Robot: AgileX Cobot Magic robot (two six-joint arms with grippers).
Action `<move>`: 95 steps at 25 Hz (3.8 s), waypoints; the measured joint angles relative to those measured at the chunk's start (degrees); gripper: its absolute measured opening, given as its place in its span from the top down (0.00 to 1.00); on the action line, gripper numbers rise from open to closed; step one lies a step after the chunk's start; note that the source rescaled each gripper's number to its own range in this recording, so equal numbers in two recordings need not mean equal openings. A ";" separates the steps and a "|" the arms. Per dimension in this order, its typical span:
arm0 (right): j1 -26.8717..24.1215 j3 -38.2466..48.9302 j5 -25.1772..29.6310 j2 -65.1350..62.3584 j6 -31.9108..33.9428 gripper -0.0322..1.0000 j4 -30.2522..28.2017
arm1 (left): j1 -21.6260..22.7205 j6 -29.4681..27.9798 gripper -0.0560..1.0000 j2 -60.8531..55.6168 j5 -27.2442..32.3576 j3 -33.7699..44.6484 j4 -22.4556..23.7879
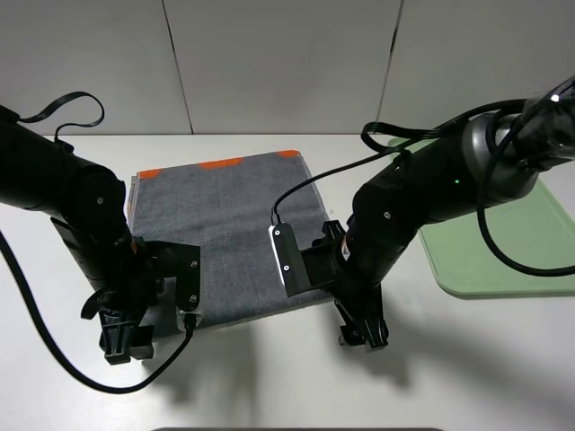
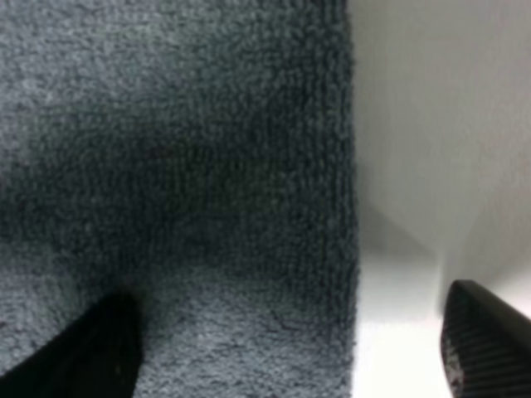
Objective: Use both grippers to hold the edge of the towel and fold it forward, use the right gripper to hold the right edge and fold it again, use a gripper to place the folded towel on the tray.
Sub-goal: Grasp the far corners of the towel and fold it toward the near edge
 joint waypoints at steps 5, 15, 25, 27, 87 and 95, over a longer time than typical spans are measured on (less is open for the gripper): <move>0.00 0.00 0.56 0.13 1.68 0.16 -0.04 | 0.00 0.00 0.34 0.04 0.00 0.00 -0.05; 0.00 0.17 -0.08 0.39 2.23 0.52 -0.48 | 0.00 0.00 0.35 0.21 0.05 0.00 -0.05; 0.00 0.17 -3.48 0.58 7.97 0.54 -0.94 | 0.00 0.00 0.35 0.21 0.05 0.00 -0.05; 0.00 0.22 -4.14 0.58 8.81 0.54 -0.96 | 0.00 0.00 0.35 0.21 0.18 0.00 -0.05; 0.00 0.43 5.27 -8.25 15.60 0.97 -0.23 | 0.00 -0.05 0.94 -10.00 11.05 0.17 -2.17; 0.12 0.43 11.81 -13.04 19.61 0.97 0.35 | -0.19 -0.05 0.94 -16.70 16.61 0.17 -3.48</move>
